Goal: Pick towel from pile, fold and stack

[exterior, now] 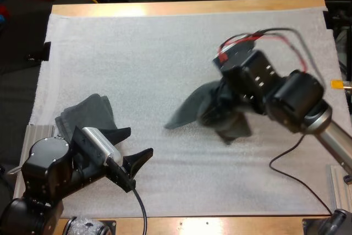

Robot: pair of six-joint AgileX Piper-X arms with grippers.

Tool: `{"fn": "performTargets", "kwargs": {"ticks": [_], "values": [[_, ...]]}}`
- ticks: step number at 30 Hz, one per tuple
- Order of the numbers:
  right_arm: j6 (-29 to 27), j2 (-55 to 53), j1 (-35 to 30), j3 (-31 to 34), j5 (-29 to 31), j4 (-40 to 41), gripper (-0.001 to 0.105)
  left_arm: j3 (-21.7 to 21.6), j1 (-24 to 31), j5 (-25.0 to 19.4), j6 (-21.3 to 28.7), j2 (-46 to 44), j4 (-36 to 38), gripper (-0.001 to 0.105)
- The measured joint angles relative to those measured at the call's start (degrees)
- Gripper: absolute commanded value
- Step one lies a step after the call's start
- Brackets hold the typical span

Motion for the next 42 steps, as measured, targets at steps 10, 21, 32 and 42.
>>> {"fn": "performTargets", "kwargs": {"ticks": [10, 21, 32, 42], "values": [[4.03, 4.74, 7.80, 0.00, -5.19, -0.10, 0.002, 0.02, 0.00, -1.81, 0.00, 0.00, 4.24, 0.068], [-1.91, 14.99, 4.84, 0.00, -0.14, -0.19, 0.002, 0.02, 0.00, -1.81, 0.00, 0.00, 4.24, 0.068], [-3.68, 21.22, -5.18, 0.00, 0.62, -4.77, 0.003, 0.02, 0.00, -1.81, 0.00, 0.00, 4.24, 0.068], [-3.31, 24.87, -13.30, 0.00, 0.62, -6.75, 0.003, 0.02, 0.00, -1.81, 0.00, 0.00, 4.24, 0.068]]}}
